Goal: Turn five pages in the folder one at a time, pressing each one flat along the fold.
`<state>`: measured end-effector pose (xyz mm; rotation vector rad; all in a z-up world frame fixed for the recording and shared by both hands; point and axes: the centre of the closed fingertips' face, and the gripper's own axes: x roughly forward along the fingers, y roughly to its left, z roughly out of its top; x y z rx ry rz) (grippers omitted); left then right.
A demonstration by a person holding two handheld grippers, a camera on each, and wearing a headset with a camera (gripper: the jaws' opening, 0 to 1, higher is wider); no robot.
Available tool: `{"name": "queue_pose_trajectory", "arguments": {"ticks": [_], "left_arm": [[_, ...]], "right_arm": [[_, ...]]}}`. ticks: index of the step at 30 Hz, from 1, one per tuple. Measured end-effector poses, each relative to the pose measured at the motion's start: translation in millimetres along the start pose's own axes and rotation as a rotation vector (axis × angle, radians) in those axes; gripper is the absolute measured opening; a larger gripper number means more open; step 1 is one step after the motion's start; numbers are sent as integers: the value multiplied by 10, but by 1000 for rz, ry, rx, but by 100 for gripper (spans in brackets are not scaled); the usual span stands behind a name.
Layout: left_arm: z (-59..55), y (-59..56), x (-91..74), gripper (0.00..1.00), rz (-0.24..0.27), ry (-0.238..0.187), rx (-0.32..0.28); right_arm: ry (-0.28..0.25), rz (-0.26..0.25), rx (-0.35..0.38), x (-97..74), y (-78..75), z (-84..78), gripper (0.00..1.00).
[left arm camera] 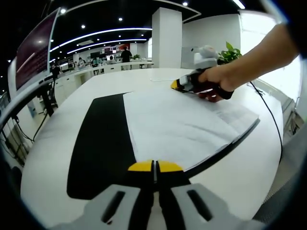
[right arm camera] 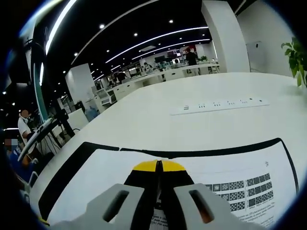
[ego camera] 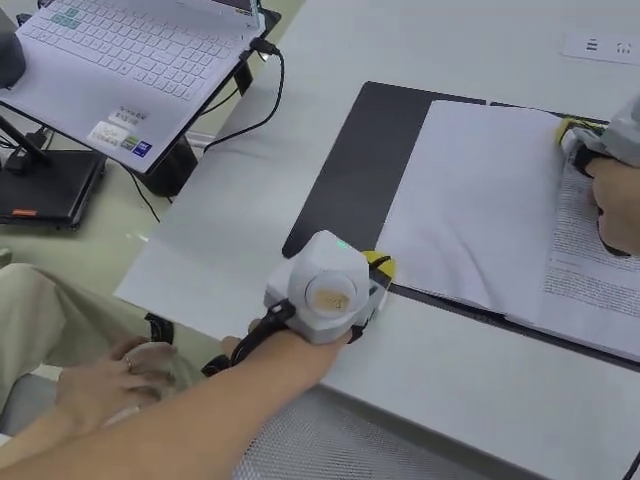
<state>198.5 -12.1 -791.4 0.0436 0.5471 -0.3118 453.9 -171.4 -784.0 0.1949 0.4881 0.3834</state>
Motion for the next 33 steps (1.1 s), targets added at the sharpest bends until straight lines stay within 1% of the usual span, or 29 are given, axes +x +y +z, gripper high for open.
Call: {"name": "queue_pose_trajectory", "arguments": {"ticks": [2,6,8,10,12,14,18,20,21,25,28,30,33], "left_arm": [[0,2,-2,0,0,0,-1],[0,3,-1,0,1,-1,-2],[0,3,-1,0,1,-1,-2],[-2,5,3,0,2,-1,-1],[-3,6,6,0,2,-2,1],[-2,6,5,0,2,-2,1],[1,3,1,0,3,-3,2],[1,2,2,0,3,-3,2],[1,2,2,0,4,-3,2],[4,0,0,0,4,-4,3],[4,0,-1,0,4,-5,2],[4,0,-1,0,4,-5,3],[6,-3,-7,0,5,-6,4]], "right_arm": [[-2,5,-2,-62,21,-28,0],[-6,18,-1,-95,33,-47,0],[-7,25,-3,-161,58,-85,0],[-6,30,1,-132,42,-80,0],[-5,36,1,-162,61,-109,0],[-3,42,17,-189,68,-148,0],[5,47,28,-423,202,-203,0],[9,50,26,-453,218,-214,0],[9,53,27,-518,263,-215,0],[17,59,14,-665,362,-229,0],[19,63,15,-766,416,-253,0],[20,65,13,-763,391,-274,0],[16,73,22,-858,431,-299,0]]}}
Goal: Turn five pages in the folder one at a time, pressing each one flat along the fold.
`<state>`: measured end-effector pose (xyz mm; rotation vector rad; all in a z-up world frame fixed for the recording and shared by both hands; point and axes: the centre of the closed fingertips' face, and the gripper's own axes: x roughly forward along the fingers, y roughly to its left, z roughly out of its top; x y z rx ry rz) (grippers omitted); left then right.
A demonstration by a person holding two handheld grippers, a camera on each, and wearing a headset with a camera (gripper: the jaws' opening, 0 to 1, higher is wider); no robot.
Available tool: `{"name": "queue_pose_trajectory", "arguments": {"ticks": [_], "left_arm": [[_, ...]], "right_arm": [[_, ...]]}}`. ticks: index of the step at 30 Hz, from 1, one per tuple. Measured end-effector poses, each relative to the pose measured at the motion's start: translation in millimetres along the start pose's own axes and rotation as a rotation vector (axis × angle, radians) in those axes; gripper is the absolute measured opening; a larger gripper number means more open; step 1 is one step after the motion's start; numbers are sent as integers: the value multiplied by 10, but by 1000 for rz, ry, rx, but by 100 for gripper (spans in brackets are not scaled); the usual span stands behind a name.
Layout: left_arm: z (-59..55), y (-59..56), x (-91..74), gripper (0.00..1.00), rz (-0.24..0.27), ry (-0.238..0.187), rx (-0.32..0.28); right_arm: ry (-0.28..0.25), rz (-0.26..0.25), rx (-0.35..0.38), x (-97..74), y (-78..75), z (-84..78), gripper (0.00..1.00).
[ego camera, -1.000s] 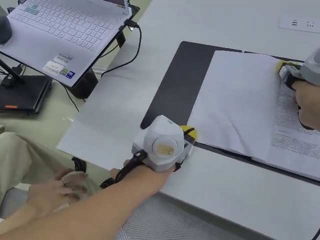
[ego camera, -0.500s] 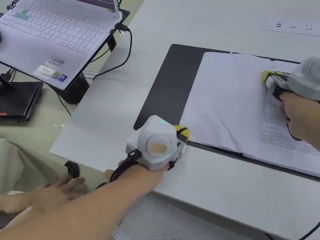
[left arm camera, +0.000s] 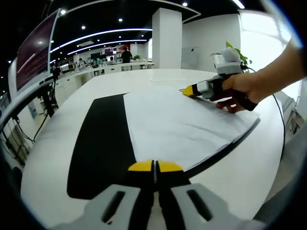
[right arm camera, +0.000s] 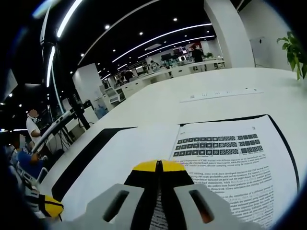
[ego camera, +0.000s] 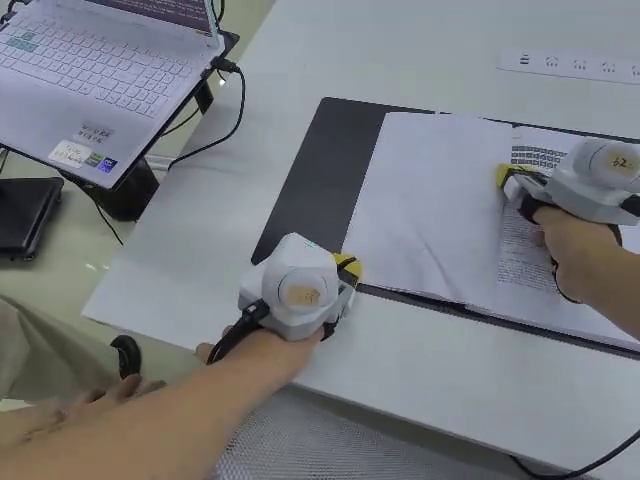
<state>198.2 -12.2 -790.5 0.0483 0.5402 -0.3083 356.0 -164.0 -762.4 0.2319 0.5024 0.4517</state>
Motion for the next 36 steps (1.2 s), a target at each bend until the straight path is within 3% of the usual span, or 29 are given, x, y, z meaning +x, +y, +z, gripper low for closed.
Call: {"name": "queue_pose_trajectory", "arguments": {"ticks": [20,36], "left_arm": [[4,-4,-1,0,2,4,14],[-11,1,18,0,1,3,18]], "right_arm": [[16,25,21,-247,57,-203,0],[38,29,18,-555,169,-430,0]]}}
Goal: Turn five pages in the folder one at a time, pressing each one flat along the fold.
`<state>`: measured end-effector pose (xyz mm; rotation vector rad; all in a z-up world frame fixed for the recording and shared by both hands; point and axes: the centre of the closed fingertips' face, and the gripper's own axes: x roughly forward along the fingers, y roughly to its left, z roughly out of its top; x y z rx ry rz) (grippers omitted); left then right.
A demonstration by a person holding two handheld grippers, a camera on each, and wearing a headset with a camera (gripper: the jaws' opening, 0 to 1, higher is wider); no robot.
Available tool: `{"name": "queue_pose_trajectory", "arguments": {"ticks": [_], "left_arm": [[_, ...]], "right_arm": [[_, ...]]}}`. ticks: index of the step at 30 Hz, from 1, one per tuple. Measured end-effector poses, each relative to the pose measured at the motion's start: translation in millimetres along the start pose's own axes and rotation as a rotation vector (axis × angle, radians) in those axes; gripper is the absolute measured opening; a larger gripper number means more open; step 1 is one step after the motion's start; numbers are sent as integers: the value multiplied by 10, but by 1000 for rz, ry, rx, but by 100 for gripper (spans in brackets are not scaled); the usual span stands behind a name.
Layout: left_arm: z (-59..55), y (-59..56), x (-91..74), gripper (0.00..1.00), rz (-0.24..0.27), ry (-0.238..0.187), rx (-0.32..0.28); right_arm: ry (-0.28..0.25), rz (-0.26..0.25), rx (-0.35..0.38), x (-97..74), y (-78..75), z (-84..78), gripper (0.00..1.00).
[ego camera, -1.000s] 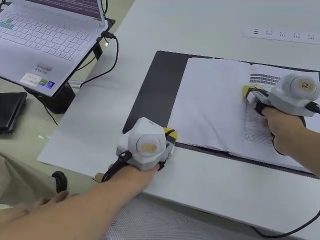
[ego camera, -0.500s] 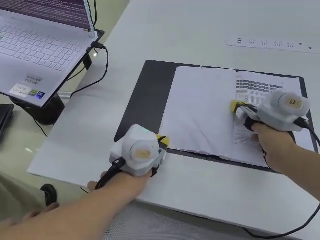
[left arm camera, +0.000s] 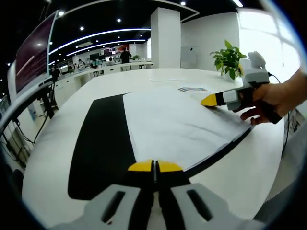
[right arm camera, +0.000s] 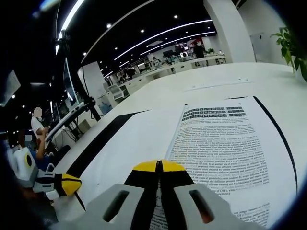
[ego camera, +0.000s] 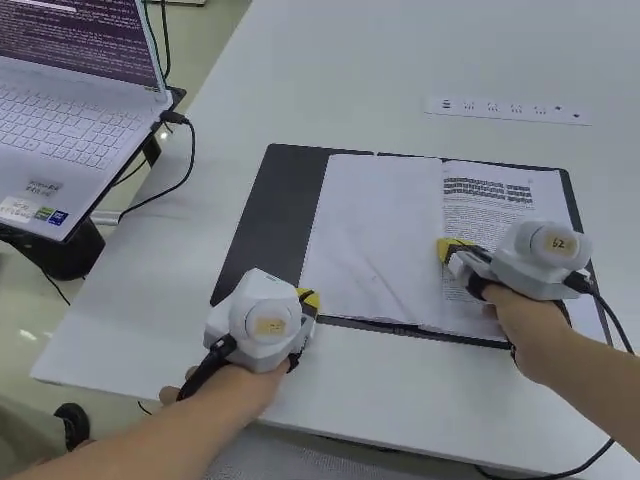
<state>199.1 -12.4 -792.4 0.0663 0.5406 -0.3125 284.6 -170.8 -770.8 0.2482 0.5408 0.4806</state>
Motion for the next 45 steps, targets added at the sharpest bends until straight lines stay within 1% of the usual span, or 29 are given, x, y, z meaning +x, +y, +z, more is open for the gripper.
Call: {"name": "queue_pose_trajectory", "arguments": {"ticks": [5,9,14,21,29,36,45], "left_arm": [[3,-4,-9,0,-1,-1,0],[8,-9,-19,0,-2,-1,-2],[16,-13,-36,0,-3,-1,3],[19,-11,-46,0,-2,0,6],[23,-12,-50,0,-1,0,5],[27,-13,-54,0,1,2,10],[25,-7,-60,0,0,2,11]], "right_arm": [[7,-2,0,-98,48,-73,0],[15,-4,-3,-115,22,-112,0],[19,-5,-8,-203,47,-215,0],[22,-11,-13,-302,95,-298,0],[31,5,-51,-435,206,-420,0],[43,27,-64,-530,316,-517,0],[54,48,-67,-677,400,-626,0]]}}
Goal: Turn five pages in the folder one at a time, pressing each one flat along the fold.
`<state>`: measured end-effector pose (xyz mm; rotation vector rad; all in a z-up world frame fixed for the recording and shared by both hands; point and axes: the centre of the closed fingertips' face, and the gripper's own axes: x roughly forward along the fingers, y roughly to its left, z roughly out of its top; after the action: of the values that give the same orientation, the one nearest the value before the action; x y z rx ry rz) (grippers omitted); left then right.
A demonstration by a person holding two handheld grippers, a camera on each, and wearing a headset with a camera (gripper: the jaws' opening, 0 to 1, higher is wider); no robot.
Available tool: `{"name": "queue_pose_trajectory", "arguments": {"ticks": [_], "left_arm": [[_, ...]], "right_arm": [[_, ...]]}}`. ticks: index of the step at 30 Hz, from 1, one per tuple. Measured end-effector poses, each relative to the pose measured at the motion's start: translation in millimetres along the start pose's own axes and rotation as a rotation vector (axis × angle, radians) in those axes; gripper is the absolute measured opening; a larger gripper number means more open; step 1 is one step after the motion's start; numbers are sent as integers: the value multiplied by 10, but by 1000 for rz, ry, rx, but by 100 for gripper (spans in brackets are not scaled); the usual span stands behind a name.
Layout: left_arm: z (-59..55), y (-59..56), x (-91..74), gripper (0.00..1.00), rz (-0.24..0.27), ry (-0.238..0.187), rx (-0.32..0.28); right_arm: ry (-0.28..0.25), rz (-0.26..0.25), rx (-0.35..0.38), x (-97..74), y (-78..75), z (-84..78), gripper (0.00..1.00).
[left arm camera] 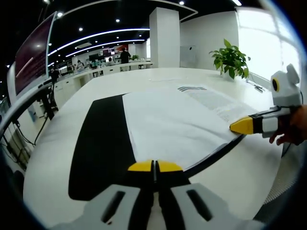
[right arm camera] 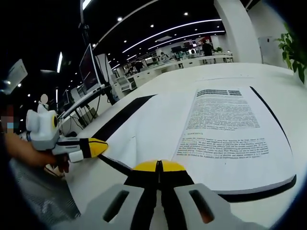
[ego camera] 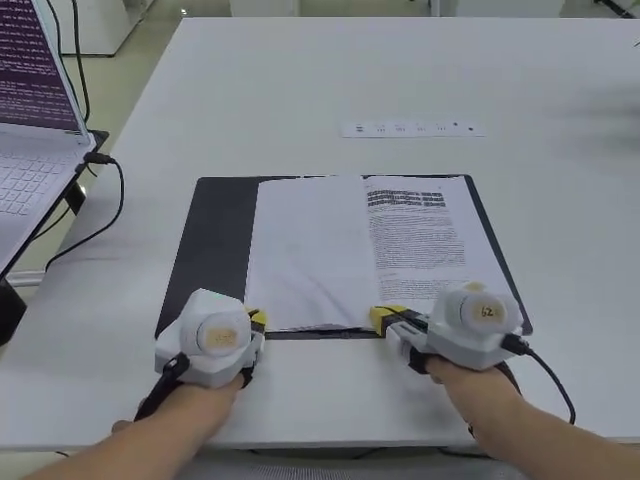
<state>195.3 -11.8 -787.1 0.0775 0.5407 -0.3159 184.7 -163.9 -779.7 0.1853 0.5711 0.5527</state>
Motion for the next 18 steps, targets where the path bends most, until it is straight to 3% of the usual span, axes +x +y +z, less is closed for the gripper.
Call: {"name": "queue_pose_trajectory", "arguments": {"ticks": [9,10,11,18], "left_arm": [[-2,-3,2,0,1,2,2],[-2,-4,3,0,1,3,4],[-2,-4,3,0,2,3,4],[-3,-10,5,0,5,6,7]], "right_arm": [[73,35,-12,-109,112,-111,0],[141,45,2,-143,153,-217,0],[162,55,-5,-153,173,-255,0],[142,86,0,-260,275,-151,0]]}}
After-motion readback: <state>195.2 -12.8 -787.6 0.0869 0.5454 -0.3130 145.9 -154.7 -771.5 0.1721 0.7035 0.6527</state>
